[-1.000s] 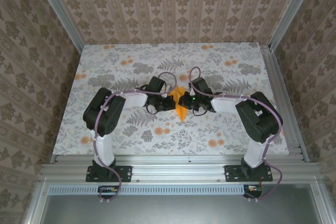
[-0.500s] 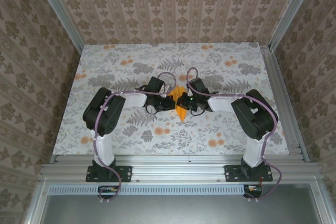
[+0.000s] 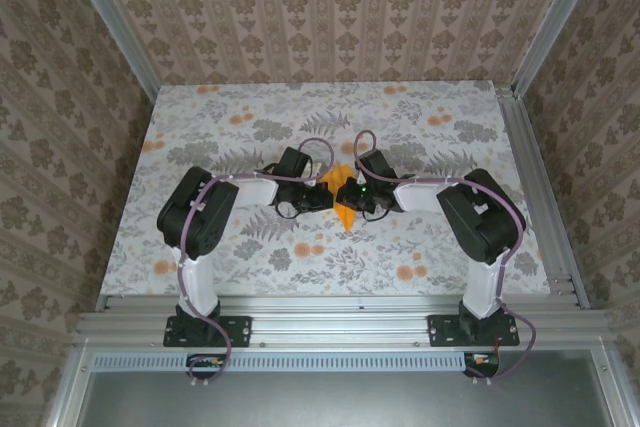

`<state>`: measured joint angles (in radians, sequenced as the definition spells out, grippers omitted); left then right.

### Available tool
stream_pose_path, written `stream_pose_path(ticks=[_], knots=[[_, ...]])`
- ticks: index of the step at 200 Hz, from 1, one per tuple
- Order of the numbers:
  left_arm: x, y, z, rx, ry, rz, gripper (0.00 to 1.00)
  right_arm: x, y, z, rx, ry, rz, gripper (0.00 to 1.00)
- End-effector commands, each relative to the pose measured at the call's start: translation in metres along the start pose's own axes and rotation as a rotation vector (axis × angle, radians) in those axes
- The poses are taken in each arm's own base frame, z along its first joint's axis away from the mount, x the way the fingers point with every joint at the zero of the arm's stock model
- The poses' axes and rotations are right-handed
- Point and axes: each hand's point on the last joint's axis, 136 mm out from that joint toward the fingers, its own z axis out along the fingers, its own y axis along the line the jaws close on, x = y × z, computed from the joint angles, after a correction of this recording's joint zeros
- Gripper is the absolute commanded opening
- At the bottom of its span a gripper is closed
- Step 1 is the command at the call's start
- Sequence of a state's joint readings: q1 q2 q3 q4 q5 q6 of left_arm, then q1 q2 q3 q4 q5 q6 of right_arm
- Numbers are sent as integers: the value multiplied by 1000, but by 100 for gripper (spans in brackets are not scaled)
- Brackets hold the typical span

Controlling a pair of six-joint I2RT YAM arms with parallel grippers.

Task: Fold a paper plane with a square sheet of paper (pick it up from the middle)
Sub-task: Fourth fold the wing at the center of the table.

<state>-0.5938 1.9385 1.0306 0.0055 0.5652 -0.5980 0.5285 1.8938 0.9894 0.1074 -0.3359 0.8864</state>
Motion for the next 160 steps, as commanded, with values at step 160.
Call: stream_pose_path(ticks=[160], knots=[[1,-5,-18,22,-41,10,0,4,-9,13,-27,15,37,34]])
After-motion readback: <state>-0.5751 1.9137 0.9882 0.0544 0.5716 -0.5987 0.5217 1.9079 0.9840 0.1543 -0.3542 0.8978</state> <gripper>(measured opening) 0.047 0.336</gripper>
